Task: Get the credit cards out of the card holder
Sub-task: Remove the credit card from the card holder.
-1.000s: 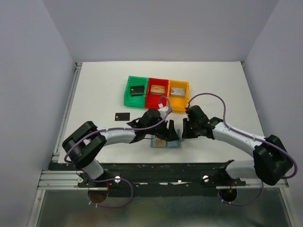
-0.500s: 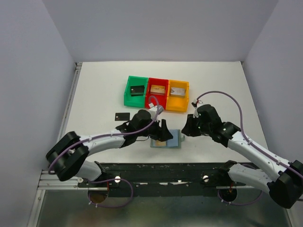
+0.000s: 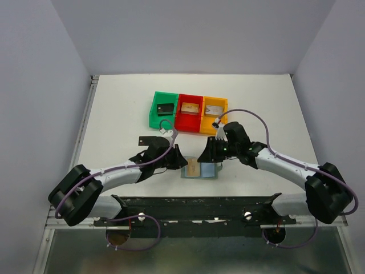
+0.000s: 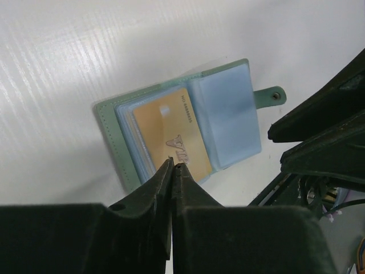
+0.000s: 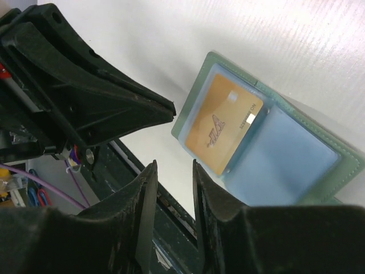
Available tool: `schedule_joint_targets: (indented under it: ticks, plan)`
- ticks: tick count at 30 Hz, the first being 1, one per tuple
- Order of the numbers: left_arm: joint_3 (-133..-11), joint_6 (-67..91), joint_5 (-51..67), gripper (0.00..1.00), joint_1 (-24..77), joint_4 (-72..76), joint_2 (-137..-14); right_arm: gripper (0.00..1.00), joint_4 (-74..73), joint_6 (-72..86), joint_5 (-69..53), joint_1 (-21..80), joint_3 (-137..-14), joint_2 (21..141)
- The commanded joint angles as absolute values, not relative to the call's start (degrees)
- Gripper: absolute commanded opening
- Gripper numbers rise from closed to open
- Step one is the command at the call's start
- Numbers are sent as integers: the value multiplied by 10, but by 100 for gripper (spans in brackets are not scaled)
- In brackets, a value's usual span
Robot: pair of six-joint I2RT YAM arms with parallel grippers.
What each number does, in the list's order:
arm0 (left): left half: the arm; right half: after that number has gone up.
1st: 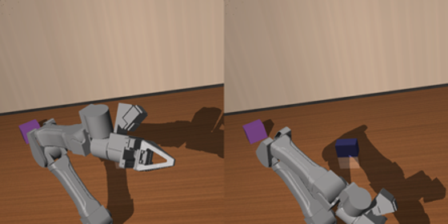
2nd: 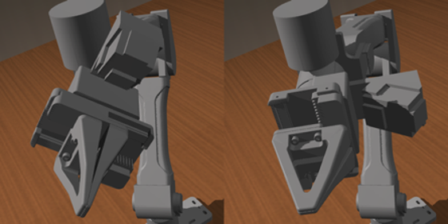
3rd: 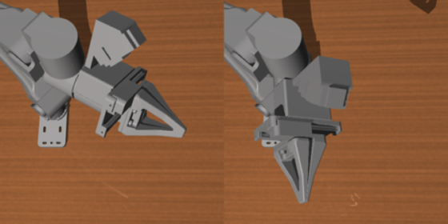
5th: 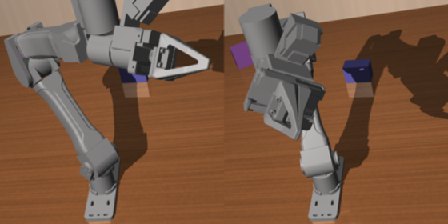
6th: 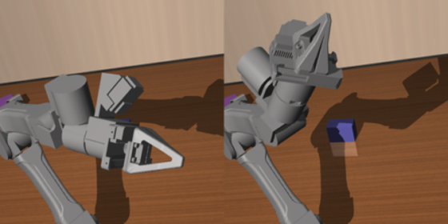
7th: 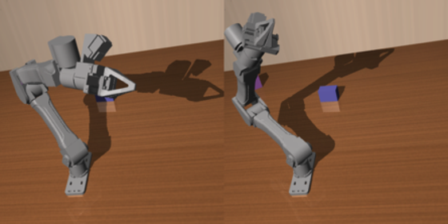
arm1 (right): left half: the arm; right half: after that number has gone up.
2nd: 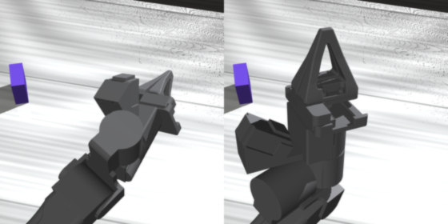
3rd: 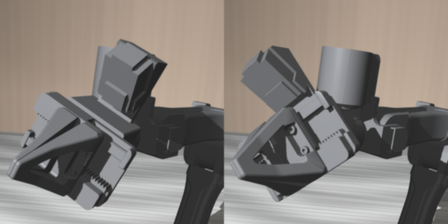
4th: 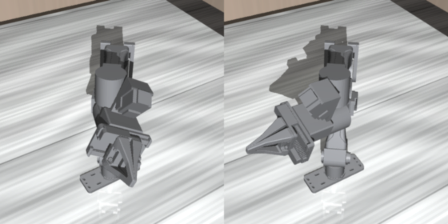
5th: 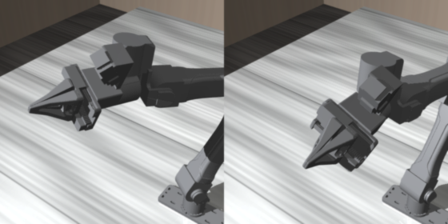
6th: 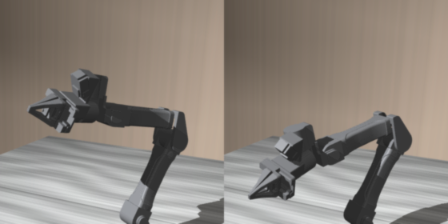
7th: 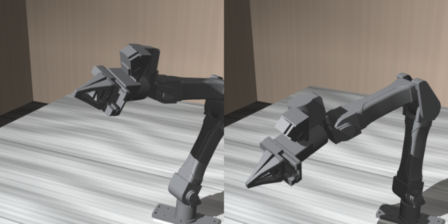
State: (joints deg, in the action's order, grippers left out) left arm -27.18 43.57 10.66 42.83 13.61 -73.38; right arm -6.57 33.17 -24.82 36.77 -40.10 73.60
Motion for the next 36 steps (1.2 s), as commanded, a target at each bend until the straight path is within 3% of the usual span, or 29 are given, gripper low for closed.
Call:
schedule_joint_targets:
  ticks: [1, 23, 36]
  plan:
    - [-294, 438, 106, 13, 427, 149, -770, 41, -6, 369, -262, 372, -385, 778]
    - [-285, 453, 101, 3, 430, 154, -834, 47, 86, 401, -220, 370, -309, 892]
    - [-287, 442, 100, 3, 431, 162, -766, 45, 48, 401, -199, 370, -321, 823]
